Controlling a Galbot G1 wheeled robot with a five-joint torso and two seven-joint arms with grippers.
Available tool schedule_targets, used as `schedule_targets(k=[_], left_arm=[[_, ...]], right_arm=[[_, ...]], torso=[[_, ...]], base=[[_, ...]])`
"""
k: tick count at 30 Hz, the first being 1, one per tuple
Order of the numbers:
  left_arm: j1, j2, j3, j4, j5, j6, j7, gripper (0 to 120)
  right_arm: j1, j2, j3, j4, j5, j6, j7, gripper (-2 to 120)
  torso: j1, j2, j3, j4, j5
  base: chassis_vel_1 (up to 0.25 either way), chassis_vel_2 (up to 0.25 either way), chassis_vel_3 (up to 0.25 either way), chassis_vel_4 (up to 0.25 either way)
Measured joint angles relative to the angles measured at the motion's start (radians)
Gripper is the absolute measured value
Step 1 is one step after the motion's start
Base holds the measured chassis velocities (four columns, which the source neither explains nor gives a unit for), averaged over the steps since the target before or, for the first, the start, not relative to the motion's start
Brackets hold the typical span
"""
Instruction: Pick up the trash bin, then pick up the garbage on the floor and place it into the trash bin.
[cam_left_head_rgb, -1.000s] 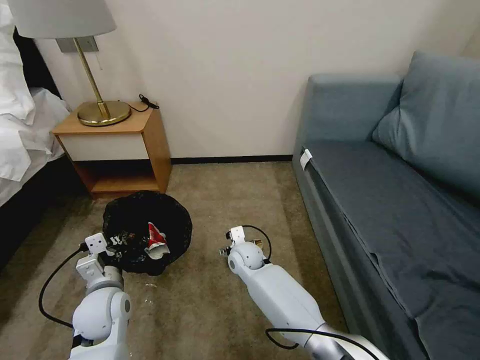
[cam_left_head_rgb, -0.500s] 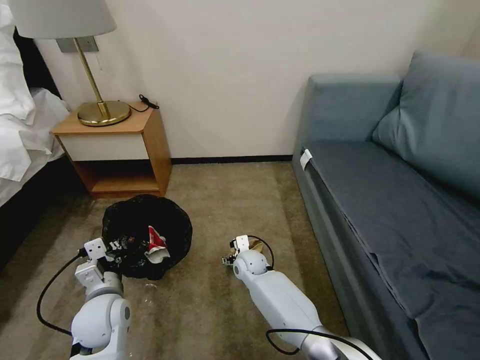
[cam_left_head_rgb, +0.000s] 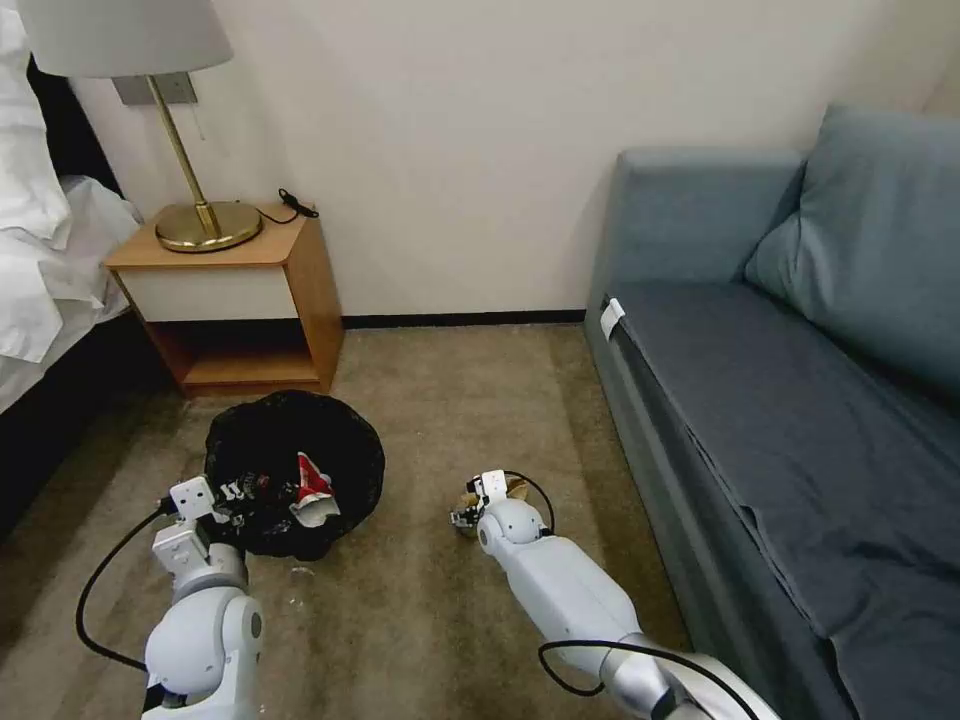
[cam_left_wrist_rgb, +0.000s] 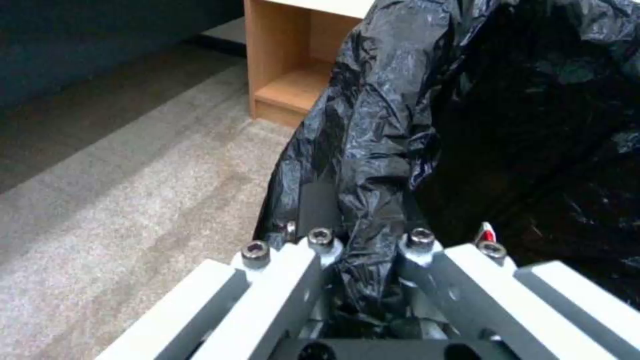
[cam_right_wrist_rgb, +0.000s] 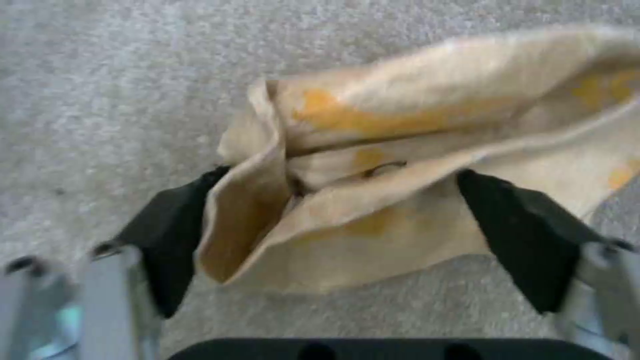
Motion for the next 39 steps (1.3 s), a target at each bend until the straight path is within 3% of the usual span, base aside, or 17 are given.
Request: schedule_targets(k=[5,8,14,16,23,39], left_arm=[[0.003,-0.002,0.000,0.000,0.002,0.000,0.000,4],[0.001,0.001,-0.002,0.000,0.002,0.000,-0.002,4],[0.000,0.002,-0.001,-0.002,0.002,0.002,-0.002,4],[0.000,0.002,0.000,-0.002,0.002,0.003,-0.002,4],[-0.002,0.007,-0.005,0.003,0.000,0.003,-0.002,4],[-0.009,0.005,-0.005,0.008,-0.002,0.003,-0.002,4]], right_arm=[[0.007,0.000,0.001,-0.026,-0.011,0.029,-0.011,70],[0.004,0.000,0.002,-0.025,-0.020,0.043,-0.013,54],[0.002,-0.001,0.003,-0.022,-0.032,0.053,-0.015,41],[0.000,-0.001,0.003,-0.021,-0.042,0.060,-0.015,28],[-0.014,-0.001,0.003,-0.007,-0.069,0.078,-0.013,2],[-0.034,-0.001,0.007,0.036,-0.125,0.083,-0.012,0]], torso=[[0.000,0.000,0.000,-0.0001,0.0000],[0.000,0.000,0.000,0.0000,0.0000],[0.000,0.000,0.000,-0.0001,0.0000],[0.000,0.000,0.000,-0.0001,-0.0001],[0.000,0.000,0.000,0.0000,0.0000],[0.000,0.000,0.000,-0.0001,-0.0001]], base=[[0.000,0.000,0.000,0.000],[0.000,0.000,0.000,0.000],[0.000,0.000,0.000,0.000],[0.000,0.000,0.000,0.000],[0.000,0.000,0.000,0.000],[0.000,0.000,0.000,0.000]])
